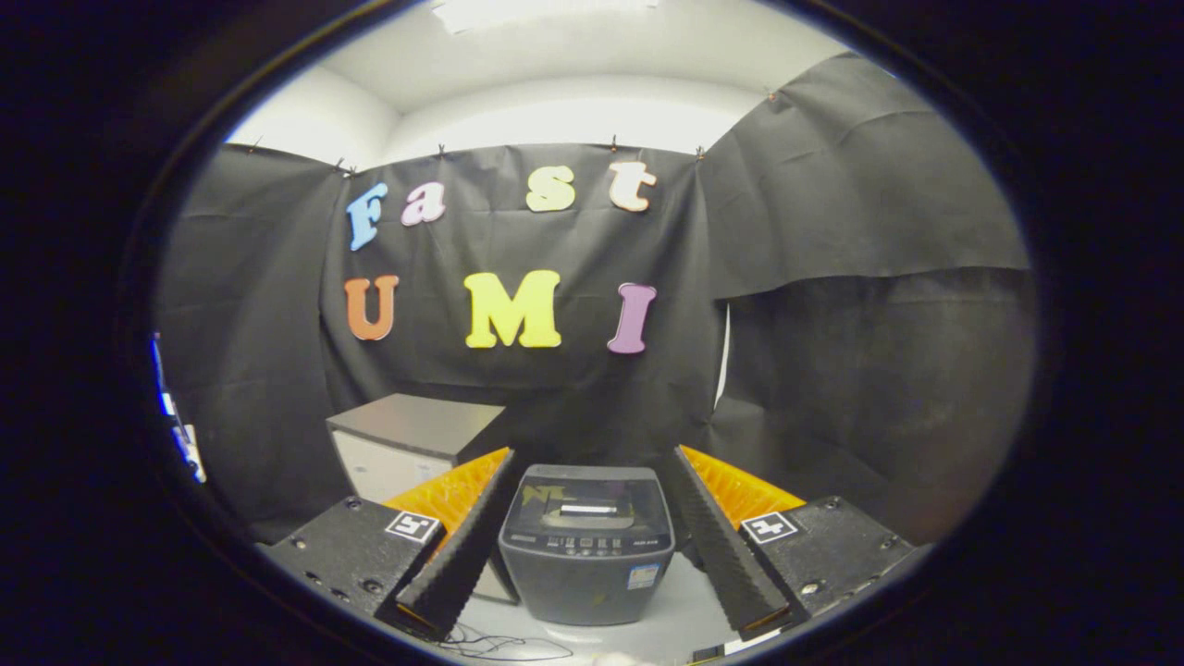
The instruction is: Put the clothes into the washing machine and then close the washing machine lid.
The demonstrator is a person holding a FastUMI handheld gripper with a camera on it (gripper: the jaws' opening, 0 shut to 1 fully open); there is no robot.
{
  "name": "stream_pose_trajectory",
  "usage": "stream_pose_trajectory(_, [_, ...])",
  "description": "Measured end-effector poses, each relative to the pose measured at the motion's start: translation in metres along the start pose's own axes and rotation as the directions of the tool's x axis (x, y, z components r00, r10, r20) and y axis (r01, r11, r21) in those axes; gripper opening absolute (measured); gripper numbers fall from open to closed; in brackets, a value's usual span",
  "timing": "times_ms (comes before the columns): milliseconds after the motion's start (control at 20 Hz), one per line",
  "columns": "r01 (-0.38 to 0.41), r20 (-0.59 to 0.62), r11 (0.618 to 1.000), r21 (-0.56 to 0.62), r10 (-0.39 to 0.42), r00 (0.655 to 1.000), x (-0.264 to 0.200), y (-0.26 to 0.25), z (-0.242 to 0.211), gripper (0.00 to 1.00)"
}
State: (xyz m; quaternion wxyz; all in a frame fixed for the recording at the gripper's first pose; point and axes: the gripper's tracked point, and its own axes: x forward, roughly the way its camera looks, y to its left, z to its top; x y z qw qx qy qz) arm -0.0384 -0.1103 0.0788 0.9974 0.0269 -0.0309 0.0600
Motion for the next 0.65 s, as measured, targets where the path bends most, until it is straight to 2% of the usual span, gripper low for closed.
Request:
stream_pose_trajectory(200, [-0.045, -0.005, 0.999, -0.010, 0.045, 0.999, -0.046, 0.009, -0.017, 1.00])
stream_pose_trajectory(400, [-0.008, -0.011, 1.000, 0.011, 0.008, 1.000, -0.070, 0.003, -0.024, 1.00])
stream_pose_trajectory(650, [0.036, -0.006, 0.999, 0.036, -0.036, 0.999, -0.076, 0.000, -0.021, 1.00])
